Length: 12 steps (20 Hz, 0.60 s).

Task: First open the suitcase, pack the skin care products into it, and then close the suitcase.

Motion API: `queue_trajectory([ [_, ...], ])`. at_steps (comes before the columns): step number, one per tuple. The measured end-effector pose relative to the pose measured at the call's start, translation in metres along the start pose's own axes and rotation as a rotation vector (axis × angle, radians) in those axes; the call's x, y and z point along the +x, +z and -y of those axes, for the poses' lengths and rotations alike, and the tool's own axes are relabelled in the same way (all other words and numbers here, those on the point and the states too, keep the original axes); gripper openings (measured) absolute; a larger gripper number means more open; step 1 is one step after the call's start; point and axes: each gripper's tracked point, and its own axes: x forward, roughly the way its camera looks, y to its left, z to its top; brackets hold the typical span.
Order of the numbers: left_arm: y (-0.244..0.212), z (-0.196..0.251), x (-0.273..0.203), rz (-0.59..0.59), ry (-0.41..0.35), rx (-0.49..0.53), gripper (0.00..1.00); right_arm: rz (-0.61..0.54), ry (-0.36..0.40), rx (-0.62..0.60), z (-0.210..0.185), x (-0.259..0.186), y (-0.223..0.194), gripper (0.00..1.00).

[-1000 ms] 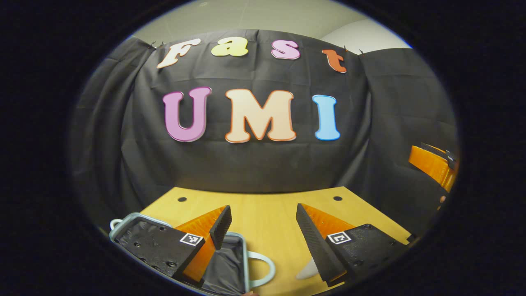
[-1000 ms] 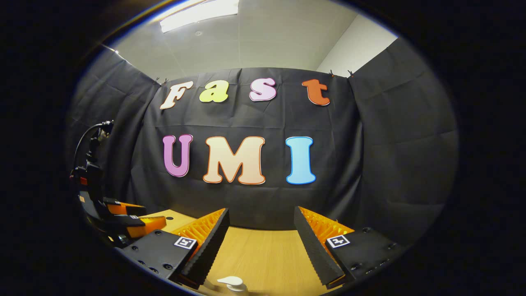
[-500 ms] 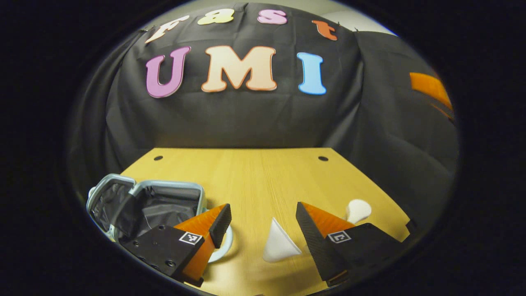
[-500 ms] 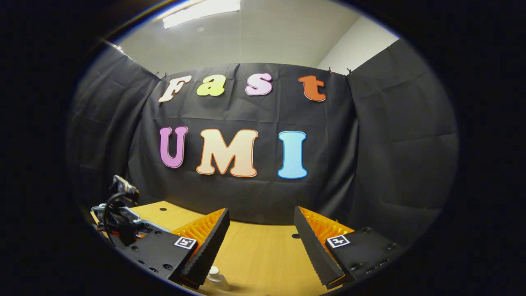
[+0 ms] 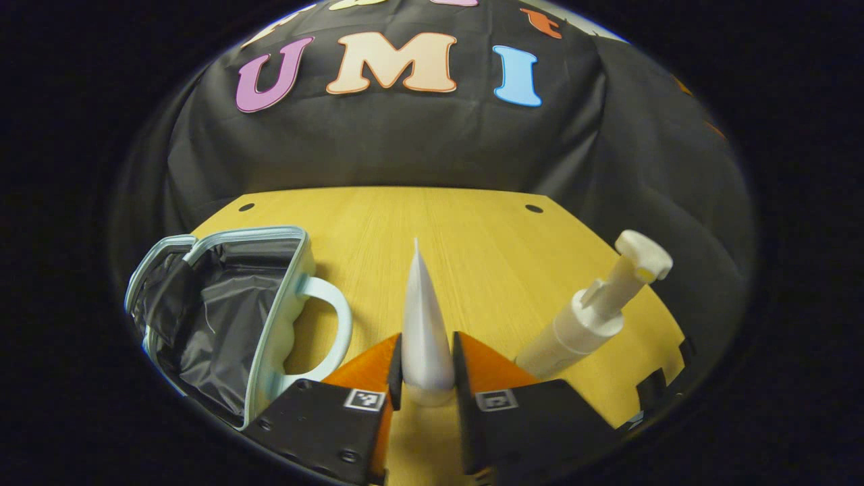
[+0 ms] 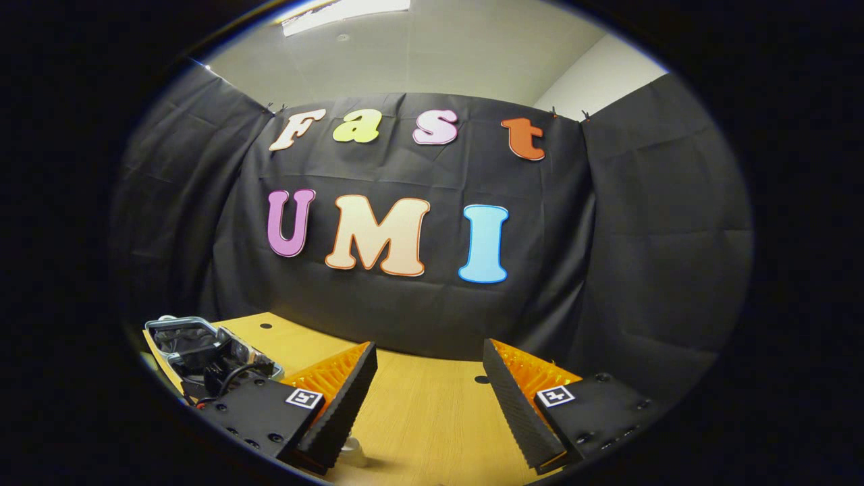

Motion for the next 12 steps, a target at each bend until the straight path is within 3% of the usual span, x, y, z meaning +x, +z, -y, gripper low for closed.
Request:
queue_trajectory([
  [4,0.004,-0.002,-0.009,-0.015,-0.024,-0.013,0.24,-0.011,0.045,0.017,-0.022,0.005,-0.013,0.99],
  [12,0.062,-0.027,-0.055,0.062,0.013,-0.002,0.22,-0.125,0.183,0.038,-0.085,0.021,-0.090,0.99],
])
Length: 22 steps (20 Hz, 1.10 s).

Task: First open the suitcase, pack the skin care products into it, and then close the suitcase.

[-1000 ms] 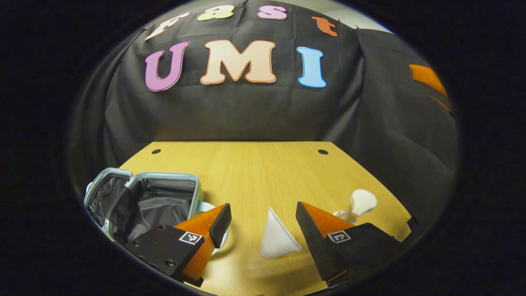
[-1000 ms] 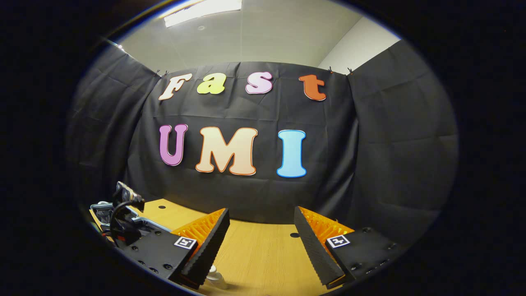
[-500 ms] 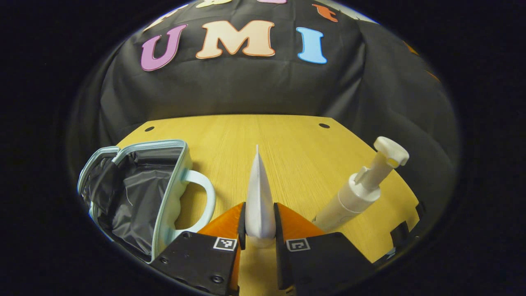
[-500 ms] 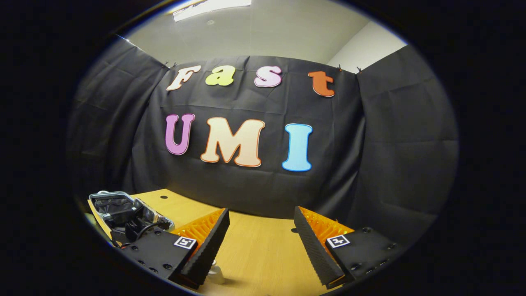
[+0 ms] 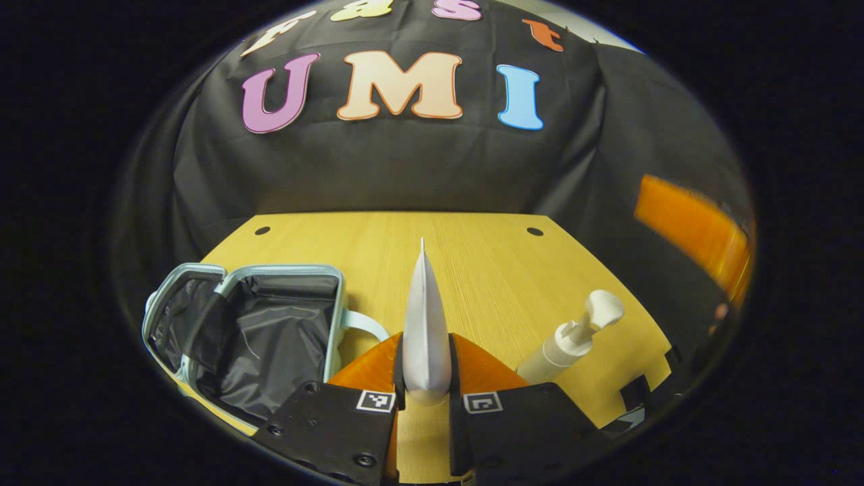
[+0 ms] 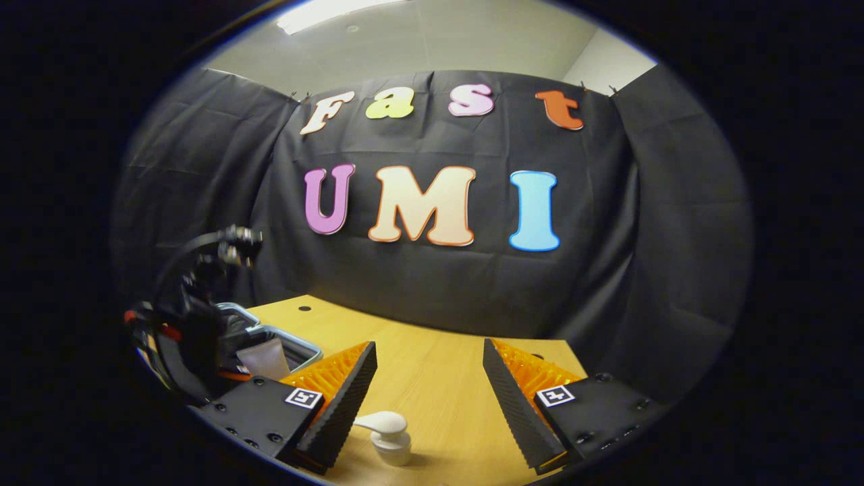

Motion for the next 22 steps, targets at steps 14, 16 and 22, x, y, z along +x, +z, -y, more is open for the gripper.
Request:
queue_trajectory([
  [14,0.035,-0.042,-0.050,0.031,0.101,0.031,0.22,-0.280,0.095,-0.020,-0.034,0.014,-0.169,0.99],
  [16,0.034,-0.052,-0.053,0.025,0.121,0.031,0.22,-0.294,0.106,-0.011,-0.035,0.015,-0.178,0.93],
  [22,0.029,-0.098,-0.057,-0.009,0.187,0.024,0.22,-0.339,0.132,0.032,-0.040,0.020,-0.181,0.58],
])
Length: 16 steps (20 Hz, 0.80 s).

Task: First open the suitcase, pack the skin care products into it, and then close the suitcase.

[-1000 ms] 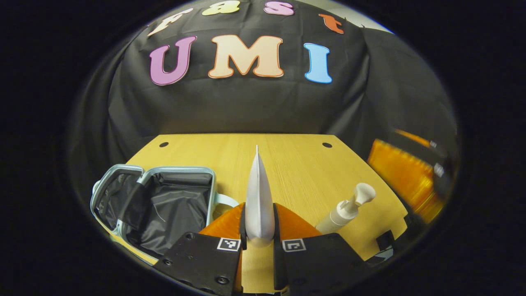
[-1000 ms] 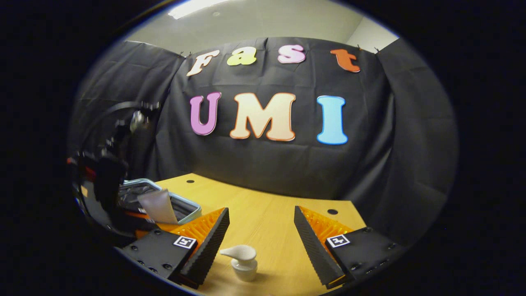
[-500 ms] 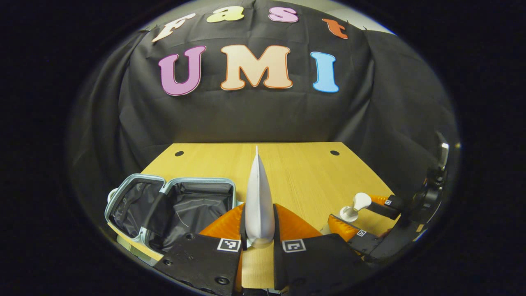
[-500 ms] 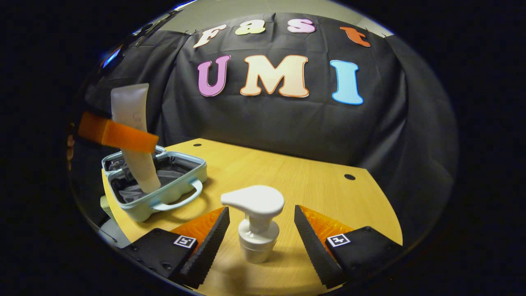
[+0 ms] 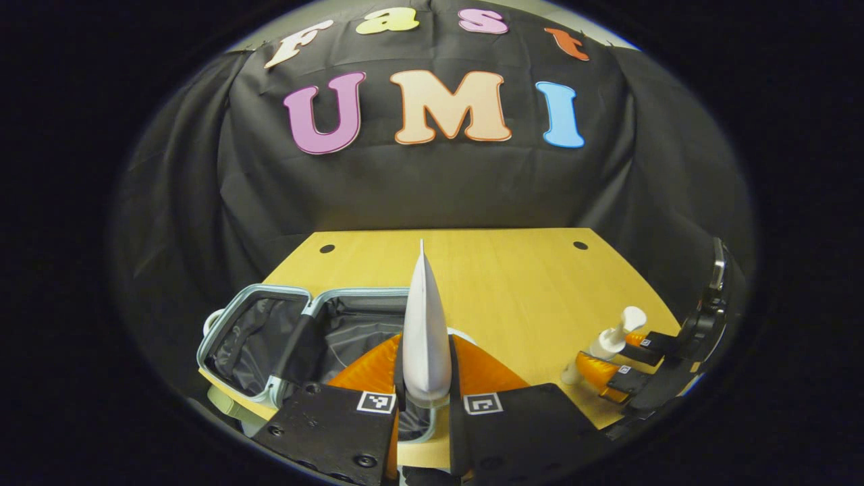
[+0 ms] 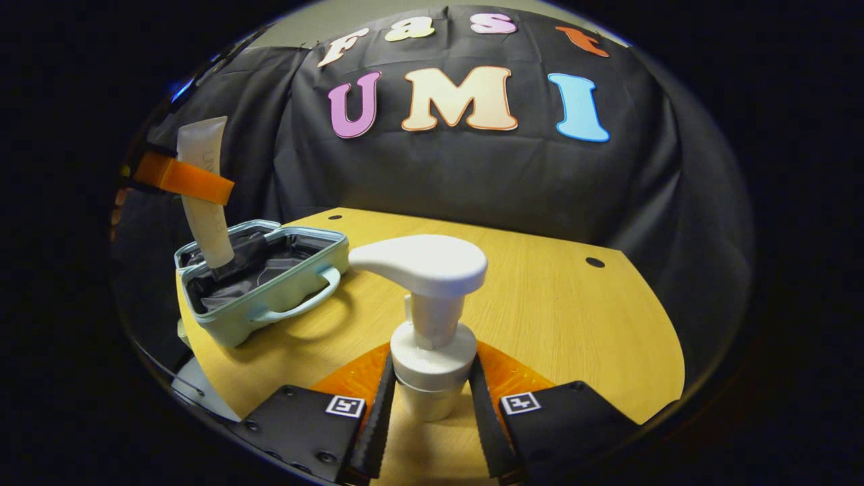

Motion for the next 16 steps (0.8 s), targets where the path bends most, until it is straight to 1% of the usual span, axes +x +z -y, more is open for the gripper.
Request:
queue_trajectory([
  [3,-0.016,-0.032,0.009,-0.073,0.016,0.007,0.22,0.013,0.010,0.033,-0.008,-0.014,0.033,0.57],
  [5,-0.030,-0.058,0.018,-0.140,0.028,0.016,0.22,0.048,0.026,0.060,-0.023,-0.024,0.063,0.57],
  [7,-0.049,-0.081,0.029,-0.222,0.033,0.017,0.22,0.074,0.028,0.058,-0.041,-0.031,0.088,0.57],
  [9,-0.066,-0.092,0.040,-0.294,0.013,0.023,0.22,0.102,0.034,0.078,-0.058,-0.039,0.110,0.57],
  [12,-0.092,-0.107,0.056,-0.381,-0.012,0.026,0.23,0.111,0.042,0.106,-0.081,-0.045,0.129,0.57],
  [13,-0.097,-0.110,0.061,-0.401,-0.017,0.022,0.23,0.112,0.047,0.111,-0.089,-0.047,0.134,0.55],
  [14,-0.104,-0.112,0.066,-0.420,-0.022,0.018,0.22,0.110,0.054,0.114,-0.096,-0.048,0.136,0.57],
  [16,-0.115,-0.114,0.074,-0.448,-0.031,0.001,0.23,0.107,0.062,0.118,-0.105,-0.052,0.142,0.57],
])
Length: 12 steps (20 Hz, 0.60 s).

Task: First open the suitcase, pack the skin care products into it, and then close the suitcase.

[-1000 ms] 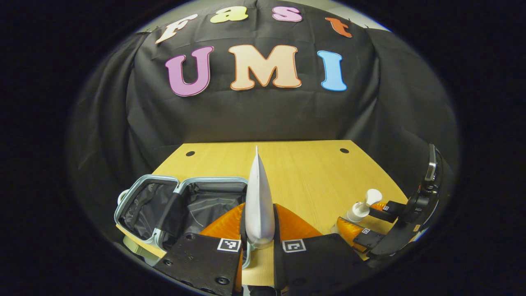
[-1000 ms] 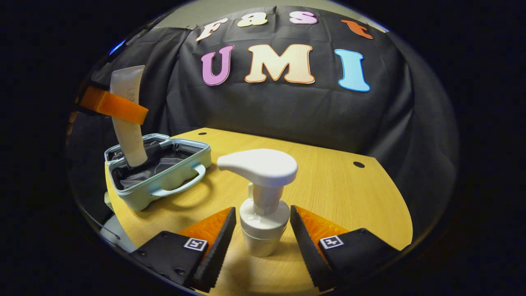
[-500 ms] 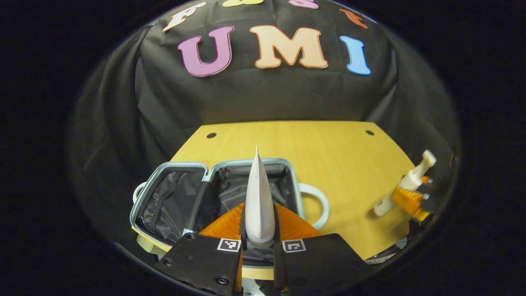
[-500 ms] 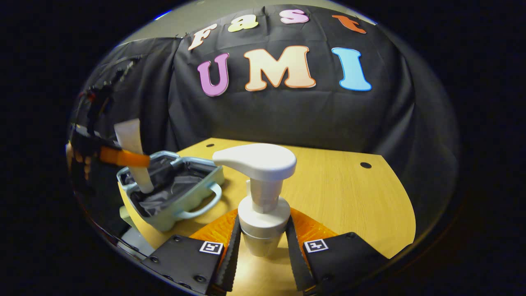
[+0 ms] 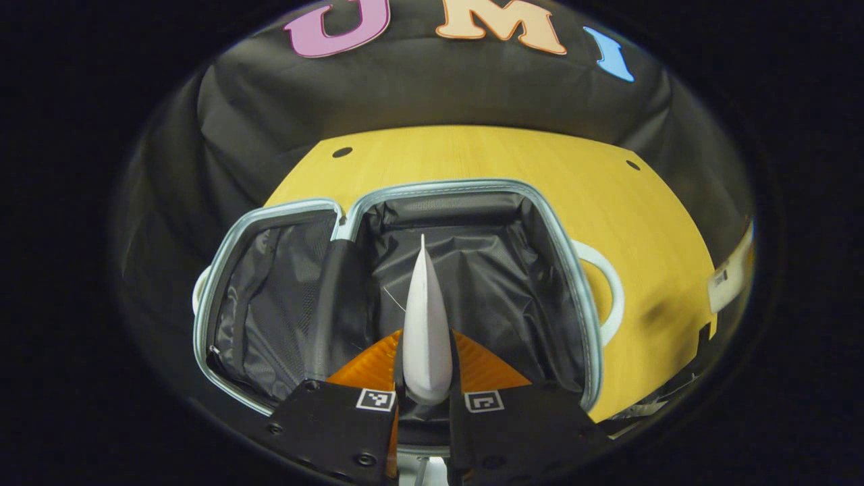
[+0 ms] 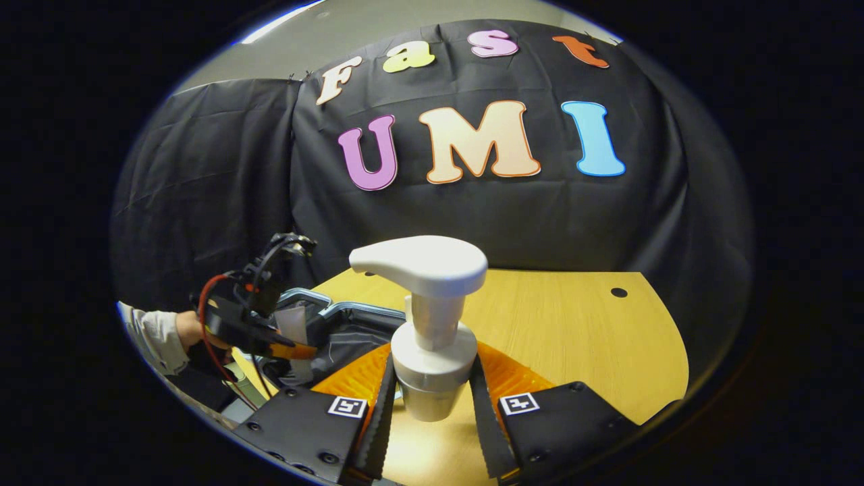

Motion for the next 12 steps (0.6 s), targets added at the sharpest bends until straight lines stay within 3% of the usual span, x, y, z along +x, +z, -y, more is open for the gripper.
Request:
queue_trajectory([
  [4,0.010,-0.003,0.013,0.017,-0.018,-0.004,0.24,-0.016,0.012,0.031,-0.017,0.003,0.005,0.57],
  [11,0.016,-0.005,0.045,0.032,-0.078,-0.067,0.35,-0.024,0.065,0.034,-0.057,0.029,0.016,0.57],
  [12,0.020,-0.008,0.041,0.060,-0.073,-0.060,0.51,-0.029,0.073,0.032,-0.063,0.034,0.017,0.57],
])
